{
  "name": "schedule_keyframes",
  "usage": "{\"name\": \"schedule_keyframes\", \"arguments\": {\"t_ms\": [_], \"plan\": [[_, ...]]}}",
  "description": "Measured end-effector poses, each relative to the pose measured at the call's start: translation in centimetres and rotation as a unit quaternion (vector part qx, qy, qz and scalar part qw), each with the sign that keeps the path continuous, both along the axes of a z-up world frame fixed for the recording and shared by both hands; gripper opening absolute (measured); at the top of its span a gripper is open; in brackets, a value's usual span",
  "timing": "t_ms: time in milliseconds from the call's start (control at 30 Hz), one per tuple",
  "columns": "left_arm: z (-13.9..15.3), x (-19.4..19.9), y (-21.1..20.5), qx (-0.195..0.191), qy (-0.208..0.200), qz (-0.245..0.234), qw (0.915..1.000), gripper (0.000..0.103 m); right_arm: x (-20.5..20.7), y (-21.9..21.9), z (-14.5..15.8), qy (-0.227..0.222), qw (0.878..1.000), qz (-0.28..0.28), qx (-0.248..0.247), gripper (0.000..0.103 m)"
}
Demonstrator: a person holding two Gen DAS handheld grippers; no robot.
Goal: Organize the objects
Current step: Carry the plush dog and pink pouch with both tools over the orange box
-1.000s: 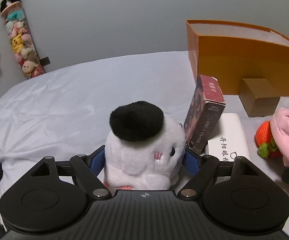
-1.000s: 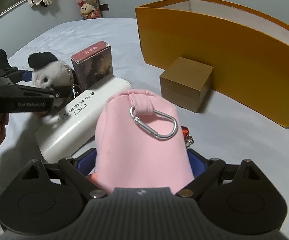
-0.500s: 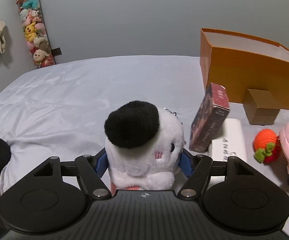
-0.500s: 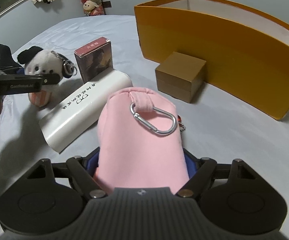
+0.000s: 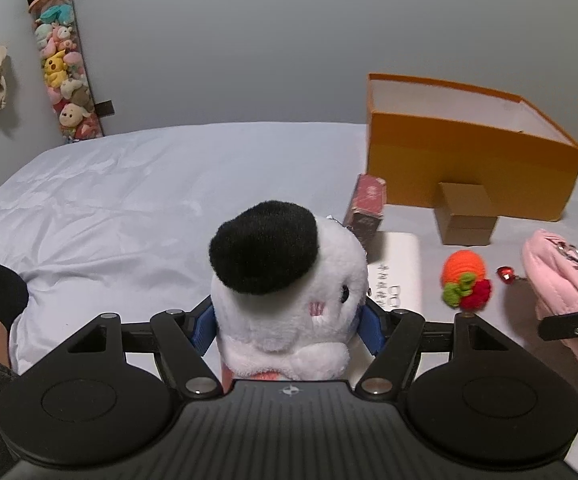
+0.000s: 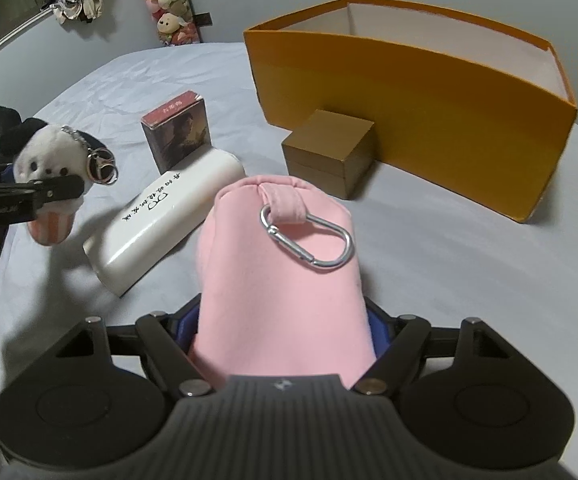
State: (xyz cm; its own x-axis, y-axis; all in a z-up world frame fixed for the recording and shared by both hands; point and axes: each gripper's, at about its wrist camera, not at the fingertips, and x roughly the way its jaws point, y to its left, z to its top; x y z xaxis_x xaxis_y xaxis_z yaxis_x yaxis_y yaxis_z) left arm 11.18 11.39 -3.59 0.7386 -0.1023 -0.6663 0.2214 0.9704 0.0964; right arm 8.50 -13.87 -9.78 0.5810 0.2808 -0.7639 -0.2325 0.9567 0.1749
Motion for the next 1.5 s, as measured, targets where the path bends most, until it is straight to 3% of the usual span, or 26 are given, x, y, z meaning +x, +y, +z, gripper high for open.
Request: {"name": "schedule_keyframes", "arguments": {"t_ms": [667, 1100, 1500], "plan": [[1.5, -0.2, -8.0, -0.014, -0.001, -0.086, 0.9962, 0.079, -0.2, -4.1, 1.9, -0.023, 0.999, -0.034, 0.007, 0.078], [4.6, 2.4, -12.8, -0.022, -0.042, -0.128, 0.9906, 0.079, 1.9, -6.7, 5.7, -0.064, 0.997, -0.045, 0.005, 0.078], [7.9, 6.2, -17.5, 0.028, -0.101, -0.181, 0.9778, 0.079, 5.8, -8.1, 10.7, -0.128, 0.99, -0.046, -0.025, 0.078]]}}
